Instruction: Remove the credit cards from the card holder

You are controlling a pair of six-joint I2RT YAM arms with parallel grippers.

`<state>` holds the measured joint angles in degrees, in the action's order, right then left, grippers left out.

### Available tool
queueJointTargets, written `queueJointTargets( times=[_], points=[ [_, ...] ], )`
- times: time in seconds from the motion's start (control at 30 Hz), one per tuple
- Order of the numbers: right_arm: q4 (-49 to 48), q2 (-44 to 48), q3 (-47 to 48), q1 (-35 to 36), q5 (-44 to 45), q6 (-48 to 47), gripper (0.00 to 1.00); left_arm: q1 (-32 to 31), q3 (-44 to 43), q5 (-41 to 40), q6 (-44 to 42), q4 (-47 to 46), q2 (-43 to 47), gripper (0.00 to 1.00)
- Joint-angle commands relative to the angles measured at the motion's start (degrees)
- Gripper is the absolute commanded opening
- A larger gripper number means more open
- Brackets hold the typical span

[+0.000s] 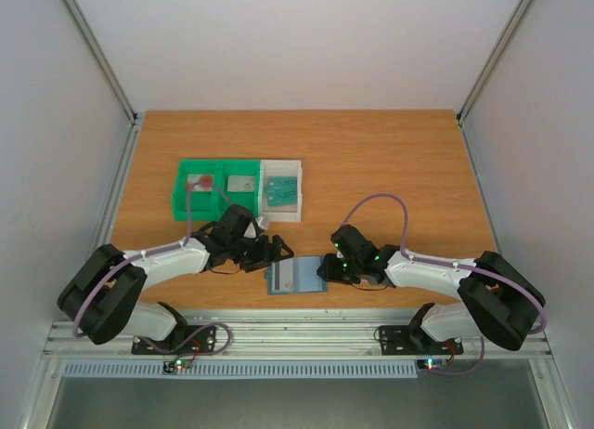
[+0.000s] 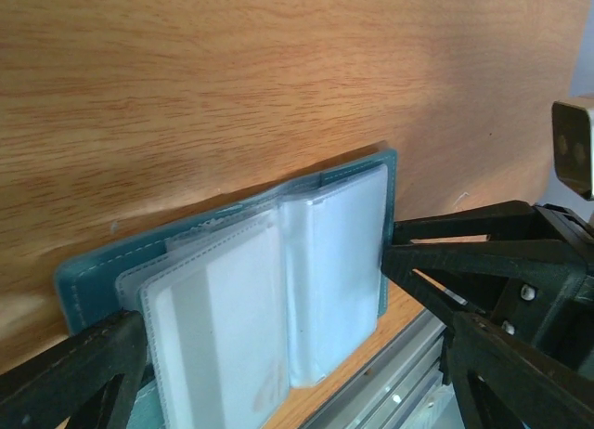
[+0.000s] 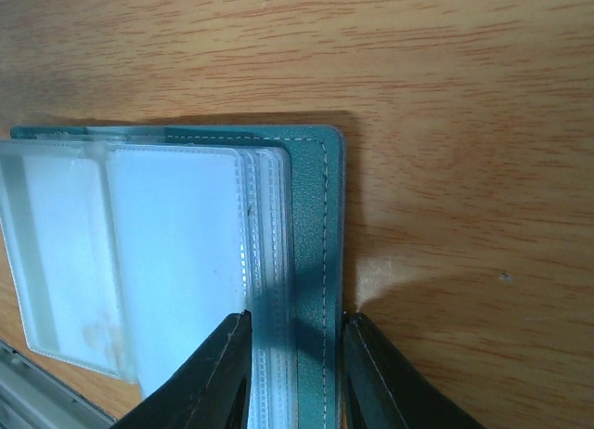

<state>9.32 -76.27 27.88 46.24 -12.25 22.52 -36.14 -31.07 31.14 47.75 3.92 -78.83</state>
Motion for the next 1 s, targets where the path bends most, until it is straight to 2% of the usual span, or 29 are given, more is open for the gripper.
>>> queueJointTargets(
  times=[0.0, 0.3, 0.57, 0.77, 0.97],
  points=[
    [-0.6, -0.3, -0.5, 0.3, 1.0, 0.5, 0.29, -0.2, -0.3, 2.0, 0.7, -6.0, -0.8, 0.89],
    [-0.8, -0.3, -0.5, 0.3, 0.9, 0.6, 0.29, -0.2, 1.0, 4.6, 3.2, -10.2, -0.4, 0.89],
    [-1.2, 0.0, -0.7, 0.3, 1.1, 1.0, 0.29, -1.9, 2.7, 8.1, 10.6, -19.2, 1.4, 0.87],
    [-0.3, 0.9, -0.7, 0.3, 1.8, 1.0, 0.29, -4.4, 2.0, 9.1, 14.7, -26.8, -2.5, 0.86],
    [5.6, 7.5, -0.5, 0.3, 5.6, 0.0, 0.29, -6.2, 1.4, 10.5, 18.7, -36.0, -7.9, 0.81]
  ],
)
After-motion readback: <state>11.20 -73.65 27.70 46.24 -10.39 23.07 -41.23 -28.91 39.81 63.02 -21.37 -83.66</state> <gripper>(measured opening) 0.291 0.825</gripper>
